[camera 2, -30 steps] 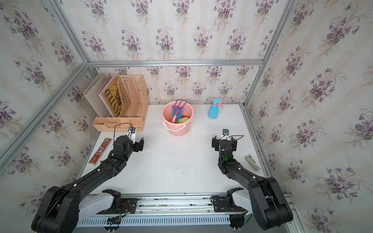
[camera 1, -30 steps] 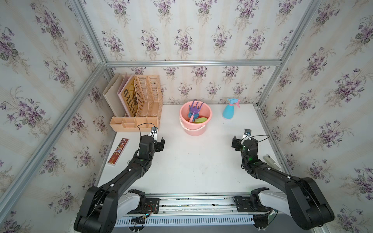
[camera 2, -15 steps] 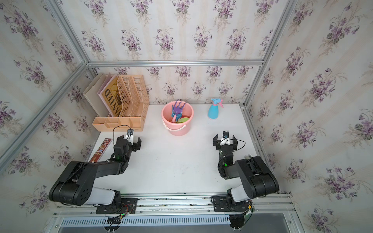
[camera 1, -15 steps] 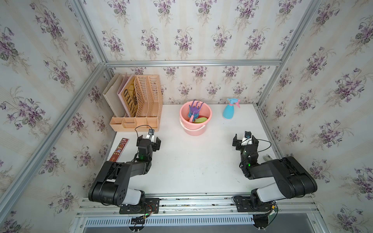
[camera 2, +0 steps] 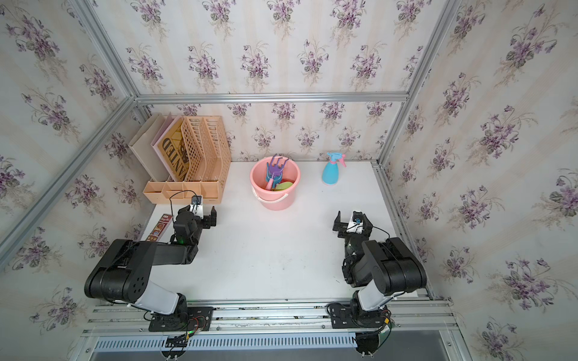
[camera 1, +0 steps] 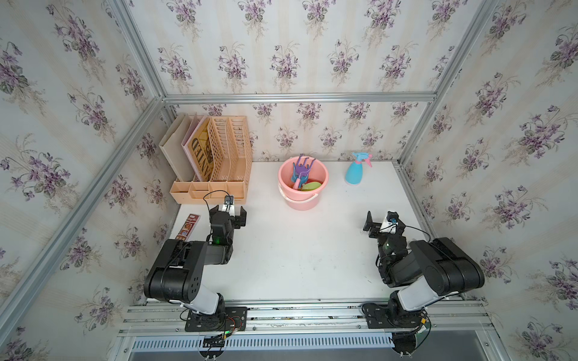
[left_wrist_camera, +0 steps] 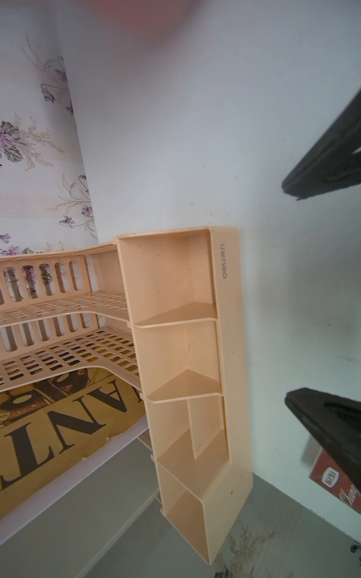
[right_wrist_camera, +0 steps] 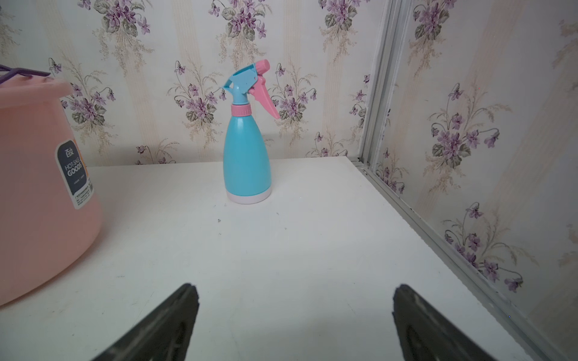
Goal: Organize the gardening tools
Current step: Reset both arms
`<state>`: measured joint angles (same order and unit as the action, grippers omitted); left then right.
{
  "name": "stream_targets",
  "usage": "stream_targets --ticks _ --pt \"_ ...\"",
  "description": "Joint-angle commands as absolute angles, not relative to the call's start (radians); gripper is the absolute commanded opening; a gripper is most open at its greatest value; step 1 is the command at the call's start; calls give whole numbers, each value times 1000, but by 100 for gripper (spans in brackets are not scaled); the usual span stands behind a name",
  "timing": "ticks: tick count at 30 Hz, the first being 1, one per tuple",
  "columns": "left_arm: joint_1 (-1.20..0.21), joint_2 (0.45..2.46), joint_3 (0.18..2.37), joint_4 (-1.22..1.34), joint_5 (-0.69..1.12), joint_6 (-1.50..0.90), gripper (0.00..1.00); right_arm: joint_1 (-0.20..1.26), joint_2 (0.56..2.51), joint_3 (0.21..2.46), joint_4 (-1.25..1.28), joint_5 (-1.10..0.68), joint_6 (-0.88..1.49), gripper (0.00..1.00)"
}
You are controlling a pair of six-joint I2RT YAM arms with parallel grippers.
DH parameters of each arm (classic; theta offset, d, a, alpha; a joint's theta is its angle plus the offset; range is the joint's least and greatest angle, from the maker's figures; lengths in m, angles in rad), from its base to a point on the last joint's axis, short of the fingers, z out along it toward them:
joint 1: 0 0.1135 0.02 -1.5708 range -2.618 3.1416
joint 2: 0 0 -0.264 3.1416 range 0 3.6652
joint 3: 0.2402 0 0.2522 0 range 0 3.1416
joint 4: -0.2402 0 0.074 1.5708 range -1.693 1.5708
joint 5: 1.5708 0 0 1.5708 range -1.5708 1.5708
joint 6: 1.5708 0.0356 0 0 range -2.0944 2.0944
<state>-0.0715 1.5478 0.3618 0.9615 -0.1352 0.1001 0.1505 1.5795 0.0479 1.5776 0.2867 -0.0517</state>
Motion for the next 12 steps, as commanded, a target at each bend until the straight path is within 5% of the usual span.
stream_targets --ticks 1,12 --pt "-71 1546 366 946 -140 81 99 150 1575 57 1662 316 -38 100" --pt "-70 1546 375 933 -190 62 99 150 1565 106 1560 355 -26 100"
